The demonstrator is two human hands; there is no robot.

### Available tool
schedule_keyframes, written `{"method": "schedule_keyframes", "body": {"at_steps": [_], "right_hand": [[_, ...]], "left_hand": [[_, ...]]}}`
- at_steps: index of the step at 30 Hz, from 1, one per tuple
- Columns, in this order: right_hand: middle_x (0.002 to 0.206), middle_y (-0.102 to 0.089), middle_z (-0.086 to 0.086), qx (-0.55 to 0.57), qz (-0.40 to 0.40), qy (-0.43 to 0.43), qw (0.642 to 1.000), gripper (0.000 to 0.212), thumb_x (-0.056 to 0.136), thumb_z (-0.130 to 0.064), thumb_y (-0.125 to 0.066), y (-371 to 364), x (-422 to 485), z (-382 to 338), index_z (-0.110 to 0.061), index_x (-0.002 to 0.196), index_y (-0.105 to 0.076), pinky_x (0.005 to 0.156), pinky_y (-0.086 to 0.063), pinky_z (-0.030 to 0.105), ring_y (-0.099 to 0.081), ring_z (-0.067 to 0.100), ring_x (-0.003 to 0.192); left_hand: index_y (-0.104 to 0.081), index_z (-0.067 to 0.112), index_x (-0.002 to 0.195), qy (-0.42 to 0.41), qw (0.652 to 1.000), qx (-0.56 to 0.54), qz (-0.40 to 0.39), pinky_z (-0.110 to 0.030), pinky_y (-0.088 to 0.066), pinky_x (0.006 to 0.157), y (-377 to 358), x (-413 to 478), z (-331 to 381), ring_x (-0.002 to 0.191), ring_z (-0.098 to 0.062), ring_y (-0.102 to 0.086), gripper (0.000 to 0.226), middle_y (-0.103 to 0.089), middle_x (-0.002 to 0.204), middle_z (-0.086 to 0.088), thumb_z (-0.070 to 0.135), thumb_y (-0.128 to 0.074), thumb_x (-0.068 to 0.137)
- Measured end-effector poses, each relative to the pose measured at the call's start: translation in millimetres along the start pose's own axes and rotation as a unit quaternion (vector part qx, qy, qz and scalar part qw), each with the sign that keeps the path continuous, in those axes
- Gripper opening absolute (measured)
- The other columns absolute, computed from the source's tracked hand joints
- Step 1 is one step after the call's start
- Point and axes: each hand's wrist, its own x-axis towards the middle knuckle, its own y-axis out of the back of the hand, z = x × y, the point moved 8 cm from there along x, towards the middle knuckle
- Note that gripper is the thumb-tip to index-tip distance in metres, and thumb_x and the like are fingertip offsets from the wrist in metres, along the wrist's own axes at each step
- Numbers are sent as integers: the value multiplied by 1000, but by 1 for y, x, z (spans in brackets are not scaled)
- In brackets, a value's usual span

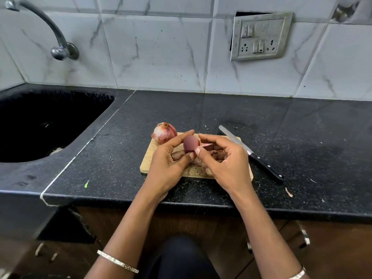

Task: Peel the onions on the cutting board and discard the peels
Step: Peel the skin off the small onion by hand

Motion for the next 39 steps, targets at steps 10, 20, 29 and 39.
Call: {"method": "schedule_keyframes", "body": {"at_steps": [10, 20, 29, 39], "right_hand": [[101, -78, -8, 6, 16, -1, 1000, 20, 88, -11, -76, 3, 0, 4, -15, 108, -79, 86, -58, 24, -72, 0, 97], [96, -78, -6, 42, 15, -8, 999, 20, 84, -11, -81, 3, -1, 4, -12, 104, -79, 84, -58, 22, -74, 3, 92], [100, -76, -8, 37, 3, -1, 999, 19, 88, -8, -76, 2, -1, 3, -11, 107, -76, 93, -53, 19, -72, 0, 98], [98, -77, -6, 27, 10, -10, 1000, 20, 87, -8, -78, 4, -1, 4, -13, 106, -77, 93, -57, 27, -73, 1, 96]], "left_hand": [[-67, 8, 123, -30, 998, 63, 11, -26, -60, 87, 1, 0, 8, 99, -16, -76, 42, -74, 117, 0, -4, -77, 83], [-66, 7, 123, -28, 999, 36, 6, -28, -60, 87, 1, 0, 7, 100, -25, -75, 45, -72, 120, -7, -6, -77, 81], [-68, 11, 121, -18, 999, 32, 17, -35, -62, 89, 2, 1, 6, 99, -27, -75, 46, -74, 117, -3, -6, -79, 79], [-68, 11, 120, -16, 999, 29, 12, -31, -61, 86, 2, 1, 5, 98, -27, -76, 45, -74, 116, -5, -5, -79, 79]]}}
